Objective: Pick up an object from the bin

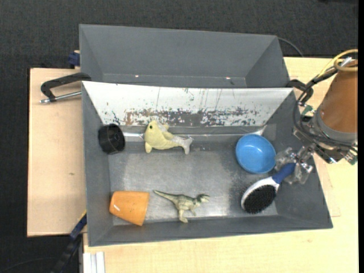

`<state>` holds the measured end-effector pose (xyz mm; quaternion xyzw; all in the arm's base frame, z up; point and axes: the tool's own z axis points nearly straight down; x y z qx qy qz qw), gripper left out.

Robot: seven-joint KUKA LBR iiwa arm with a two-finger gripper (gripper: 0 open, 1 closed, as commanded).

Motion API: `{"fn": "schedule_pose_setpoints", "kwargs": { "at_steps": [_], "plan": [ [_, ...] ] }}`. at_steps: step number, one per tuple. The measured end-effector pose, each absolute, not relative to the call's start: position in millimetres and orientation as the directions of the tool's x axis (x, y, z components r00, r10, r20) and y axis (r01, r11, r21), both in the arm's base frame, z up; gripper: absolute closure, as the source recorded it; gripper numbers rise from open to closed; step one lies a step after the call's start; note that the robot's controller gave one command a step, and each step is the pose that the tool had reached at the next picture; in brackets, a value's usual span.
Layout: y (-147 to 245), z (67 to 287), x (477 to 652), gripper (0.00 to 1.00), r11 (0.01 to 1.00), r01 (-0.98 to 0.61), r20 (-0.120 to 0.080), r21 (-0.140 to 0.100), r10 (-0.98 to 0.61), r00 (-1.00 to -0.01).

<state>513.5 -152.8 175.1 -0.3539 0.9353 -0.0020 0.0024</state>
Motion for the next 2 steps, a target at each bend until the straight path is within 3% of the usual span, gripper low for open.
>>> {"fn": "schedule_pose_setpoints", "kwargs": {
  "at_steps": [1, 2],
  "plan": [
    [-101.7, 69.3, 536.7, 1.00, 0.447, -0.894, -0.001, 0.004, -0.894, -0.447],
    [-122.6, 221.0, 572.4, 1.00, 0.459, -0.888, -0.006, -0.014, -0.888, -0.459]
  ]
}}
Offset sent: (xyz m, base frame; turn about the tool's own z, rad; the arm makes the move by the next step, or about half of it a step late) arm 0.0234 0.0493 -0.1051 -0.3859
